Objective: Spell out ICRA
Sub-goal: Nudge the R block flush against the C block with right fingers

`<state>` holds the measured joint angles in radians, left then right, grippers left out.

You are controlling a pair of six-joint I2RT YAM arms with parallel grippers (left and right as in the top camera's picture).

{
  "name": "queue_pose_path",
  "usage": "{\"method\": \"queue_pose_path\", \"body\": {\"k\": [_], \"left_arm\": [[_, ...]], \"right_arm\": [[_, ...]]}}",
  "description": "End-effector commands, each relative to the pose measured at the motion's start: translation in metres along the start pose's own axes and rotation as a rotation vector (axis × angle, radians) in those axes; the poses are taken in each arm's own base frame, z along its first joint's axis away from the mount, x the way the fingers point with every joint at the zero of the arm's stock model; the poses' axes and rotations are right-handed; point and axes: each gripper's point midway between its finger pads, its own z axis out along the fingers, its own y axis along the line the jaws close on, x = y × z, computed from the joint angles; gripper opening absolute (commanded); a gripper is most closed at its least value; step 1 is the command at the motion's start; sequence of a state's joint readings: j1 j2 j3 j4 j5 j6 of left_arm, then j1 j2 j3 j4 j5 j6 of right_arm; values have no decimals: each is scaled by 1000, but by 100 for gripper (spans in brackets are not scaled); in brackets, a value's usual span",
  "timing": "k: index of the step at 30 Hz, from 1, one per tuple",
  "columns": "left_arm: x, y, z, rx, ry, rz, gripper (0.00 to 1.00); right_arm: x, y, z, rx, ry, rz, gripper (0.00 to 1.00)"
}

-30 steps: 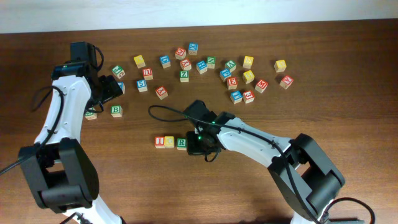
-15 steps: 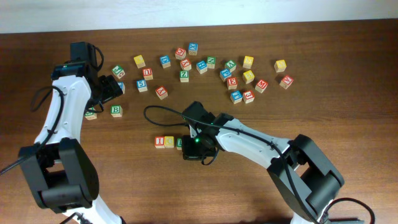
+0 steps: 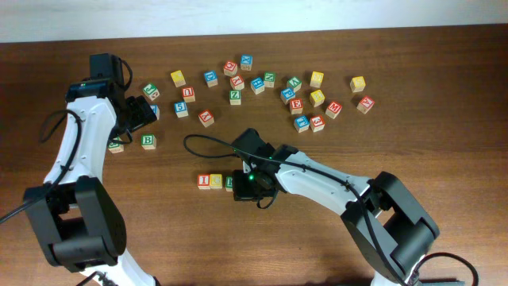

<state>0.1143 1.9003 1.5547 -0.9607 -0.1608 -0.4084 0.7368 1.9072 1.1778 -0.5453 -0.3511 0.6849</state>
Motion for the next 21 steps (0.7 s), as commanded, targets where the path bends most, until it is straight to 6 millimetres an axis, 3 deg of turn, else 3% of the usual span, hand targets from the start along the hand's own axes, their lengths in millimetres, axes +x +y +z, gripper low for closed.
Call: {"method": "queue_pose_path", "body": {"k": [1, 16, 21], "left_arm": [[2, 1, 2, -1, 10, 2, 99], [2, 1, 2, -1, 10, 2, 99], [2, 1, 2, -1, 10, 2, 99]], "right_arm": [[0, -2, 4, 16, -7, -3, 4], [14, 8, 10, 29, 10, -44, 4], [7, 4, 11, 74, -41, -59, 4]]}}
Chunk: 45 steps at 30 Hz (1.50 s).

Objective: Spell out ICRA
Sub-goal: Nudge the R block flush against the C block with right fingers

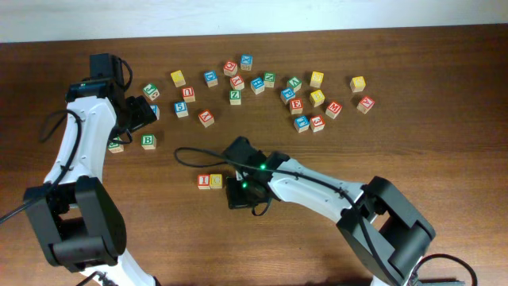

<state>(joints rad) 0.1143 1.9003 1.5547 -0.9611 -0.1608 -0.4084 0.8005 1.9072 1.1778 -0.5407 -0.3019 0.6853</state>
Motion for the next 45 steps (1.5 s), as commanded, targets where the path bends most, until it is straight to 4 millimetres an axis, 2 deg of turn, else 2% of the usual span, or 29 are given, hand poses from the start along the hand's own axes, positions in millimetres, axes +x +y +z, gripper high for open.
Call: {"method": "queue_pose_path", "body": {"k": [1, 13, 30, 42, 44, 45], "left_arm": [[2, 1, 2, -1, 10, 2, 99], [2, 1, 2, -1, 10, 2, 99], [2, 1, 2, -1, 10, 2, 99], [2, 1, 2, -1, 10, 2, 99], [2, 1, 2, -1, 10, 2, 99], [2, 1, 2, -1, 10, 2, 99]], "right_arm": [[-7, -6, 3, 37, -38, -1, 4], [-19, -6, 3, 49, -98, -11, 4], [-23, -3, 2, 39, -114, -15, 4], [-22, -4, 3, 42, -110, -15, 4], [-17, -8, 3, 59, -91, -8, 5], [-14, -11, 3, 69, -79, -4, 10]]}}
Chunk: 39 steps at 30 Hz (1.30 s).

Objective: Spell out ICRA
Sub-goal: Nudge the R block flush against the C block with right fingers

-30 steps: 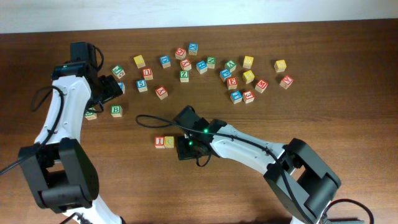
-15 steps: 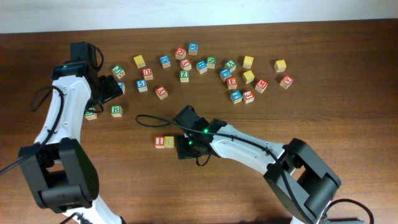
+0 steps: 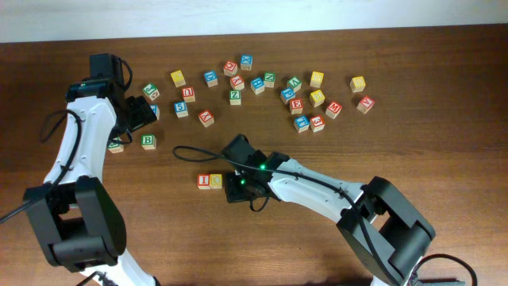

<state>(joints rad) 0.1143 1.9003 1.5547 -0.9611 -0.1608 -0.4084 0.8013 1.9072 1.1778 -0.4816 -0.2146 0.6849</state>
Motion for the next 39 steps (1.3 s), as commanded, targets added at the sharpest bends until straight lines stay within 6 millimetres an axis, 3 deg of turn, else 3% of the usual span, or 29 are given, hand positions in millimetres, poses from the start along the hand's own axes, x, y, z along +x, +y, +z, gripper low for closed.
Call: {"method": "queue_pose_path", "body": {"k": [1, 5, 8, 9, 10, 16, 24, 32, 39], "left_arm": [[2, 1, 2, -1, 10, 2, 99], [2, 1, 2, -1, 10, 2, 99], [2, 1, 2, -1, 10, 2, 99], [2, 1, 2, -1, 10, 2, 99], [2, 1, 2, -1, 10, 2, 99], [2, 1, 2, -1, 10, 2, 99], [2, 1, 2, -1, 10, 2, 99], [2, 1, 2, -1, 10, 2, 99], [2, 1, 2, -1, 9, 2, 99]], "right_arm": [[10, -11, 3, 51, 34, 14, 13], [16, -32, -2, 147, 59, 35, 18], [6, -49, -18, 235, 53, 68, 20], [0, -52, -22, 249, 43, 74, 16], [-6, -54, -25, 256, 27, 79, 4], [-34, -56, -31, 246, -60, 98, 4], [-64, -41, -29, 185, -183, 82, 4], [-65, -40, -25, 181, -186, 83, 4], [-50, -31, -16, 179, -143, 52, 4]]}}
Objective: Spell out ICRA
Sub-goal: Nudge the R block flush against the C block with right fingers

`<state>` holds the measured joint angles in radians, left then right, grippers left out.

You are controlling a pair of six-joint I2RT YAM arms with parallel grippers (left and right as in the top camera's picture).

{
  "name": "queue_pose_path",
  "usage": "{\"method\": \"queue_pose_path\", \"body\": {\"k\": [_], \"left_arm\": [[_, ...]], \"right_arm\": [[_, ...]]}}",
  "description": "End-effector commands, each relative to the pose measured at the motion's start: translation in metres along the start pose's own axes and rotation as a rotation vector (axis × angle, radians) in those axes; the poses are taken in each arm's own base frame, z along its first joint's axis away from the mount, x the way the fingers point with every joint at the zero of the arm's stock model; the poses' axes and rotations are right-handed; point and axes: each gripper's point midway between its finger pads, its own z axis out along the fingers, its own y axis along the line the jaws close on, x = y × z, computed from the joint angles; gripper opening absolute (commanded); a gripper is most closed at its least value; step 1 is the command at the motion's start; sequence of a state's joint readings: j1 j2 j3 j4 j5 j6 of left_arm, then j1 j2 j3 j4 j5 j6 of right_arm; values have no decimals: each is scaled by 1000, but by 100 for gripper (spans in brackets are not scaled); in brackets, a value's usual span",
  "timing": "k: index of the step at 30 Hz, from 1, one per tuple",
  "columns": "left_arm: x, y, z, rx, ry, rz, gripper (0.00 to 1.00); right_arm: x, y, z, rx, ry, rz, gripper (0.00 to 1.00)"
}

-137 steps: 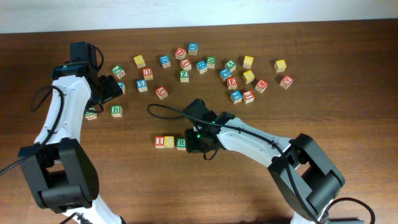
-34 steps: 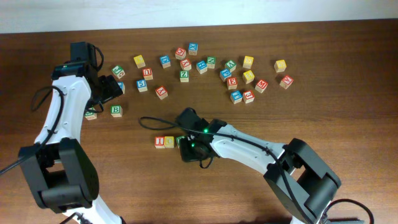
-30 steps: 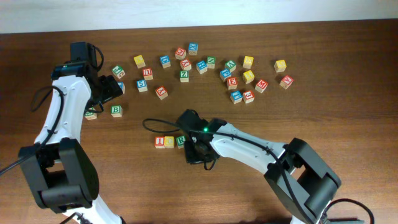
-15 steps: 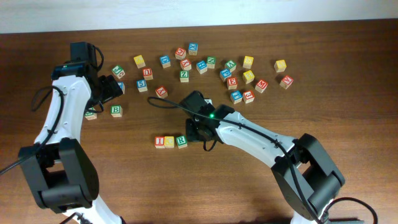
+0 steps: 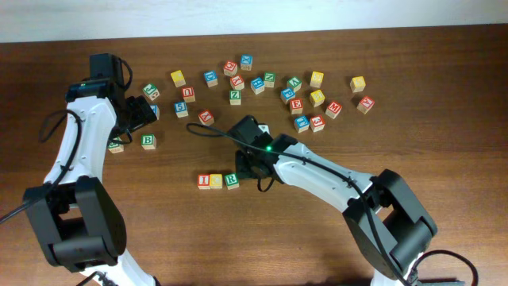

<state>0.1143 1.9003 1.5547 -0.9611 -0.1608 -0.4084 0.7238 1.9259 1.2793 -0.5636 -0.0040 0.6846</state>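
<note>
Three wooden letter blocks stand in a row at the table's middle: a red I (image 5: 204, 181), a yellow C (image 5: 217, 181) and a green R (image 5: 231, 181), touching side by side. My right gripper (image 5: 245, 168) hangs just up and right of the R block, off it, with nothing between its fingers. My left gripper (image 5: 146, 112) is at the far left among loose blocks, beside a blue one (image 5: 155, 111). Its fingers are too dark to read.
Several loose letter blocks lie scattered along the back, from a yellow one (image 5: 178, 78) to a red one (image 5: 365, 103). A green B block (image 5: 148, 141) and another green one (image 5: 117, 145) sit by the left arm. The right arm's cable (image 5: 208, 131) loops over the table.
My right gripper has come off the spot right of the C block and moved up and to the right. The green R block now shows there, standing free against the C. The left arm is unchanged.
At first my right gripper covered a green block a little right of the I and C pair. It then stood closer against the C, and stayed there. Now it has drawn back and the R stands in line with I and C. The left arm never moved.
</note>
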Motion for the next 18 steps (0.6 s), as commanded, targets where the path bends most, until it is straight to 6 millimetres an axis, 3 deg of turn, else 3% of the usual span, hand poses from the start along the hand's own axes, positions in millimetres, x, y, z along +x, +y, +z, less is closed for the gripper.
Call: {"method": "queue_pose_path", "body": {"k": [1, 18], "left_arm": [[2, 1, 2, -1, 10, 2, 99], [2, 1, 2, -1, 10, 2, 99]], "right_arm": [[9, 11, 4, -3, 13, -26, 4], [14, 13, 4, -4, 30, -35, 4]]}}
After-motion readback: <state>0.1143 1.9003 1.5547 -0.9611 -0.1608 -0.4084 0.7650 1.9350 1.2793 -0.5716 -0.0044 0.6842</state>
